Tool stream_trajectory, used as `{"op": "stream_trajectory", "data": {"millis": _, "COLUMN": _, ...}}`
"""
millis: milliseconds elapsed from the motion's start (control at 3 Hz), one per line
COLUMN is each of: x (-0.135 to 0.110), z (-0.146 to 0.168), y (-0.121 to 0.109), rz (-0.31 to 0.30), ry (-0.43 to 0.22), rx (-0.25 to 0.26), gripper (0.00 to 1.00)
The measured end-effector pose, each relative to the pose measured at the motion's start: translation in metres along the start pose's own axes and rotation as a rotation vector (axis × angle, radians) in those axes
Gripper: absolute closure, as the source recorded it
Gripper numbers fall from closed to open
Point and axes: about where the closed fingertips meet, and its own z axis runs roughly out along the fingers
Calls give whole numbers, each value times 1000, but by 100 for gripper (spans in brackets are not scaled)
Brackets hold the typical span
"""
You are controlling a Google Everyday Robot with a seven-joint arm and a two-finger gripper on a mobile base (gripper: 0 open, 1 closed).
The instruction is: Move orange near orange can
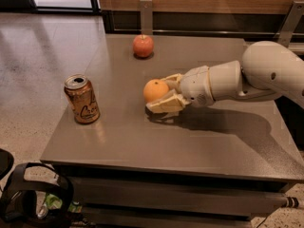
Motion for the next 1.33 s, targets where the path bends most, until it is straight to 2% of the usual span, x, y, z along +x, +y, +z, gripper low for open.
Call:
{"op": "stream_trajectory", "data": {"millis": 333, "x": -28, "z": 27, "y": 38, "rz": -56, "ry": 11, "rx": -114, "gripper": 100}}
{"op": "stream_trajectory", "data": {"millis": 667, "x": -40, "z": 44, "y": 57, "rz": -102, "ry": 41, "rx": -211, "gripper": 100}}
{"op": "stream_trajectory", "data": {"millis": 1000, "x": -41, "z": 46, "y": 60, "rz": -107, "ry": 44, "rx": -225, "gripper": 100}}
{"op": "stream_trajectory", "data": {"millis": 1333, "x": -31, "z": 57, "y": 58, "rz": -81, "ry": 86, "rx": -235, "gripper": 100}}
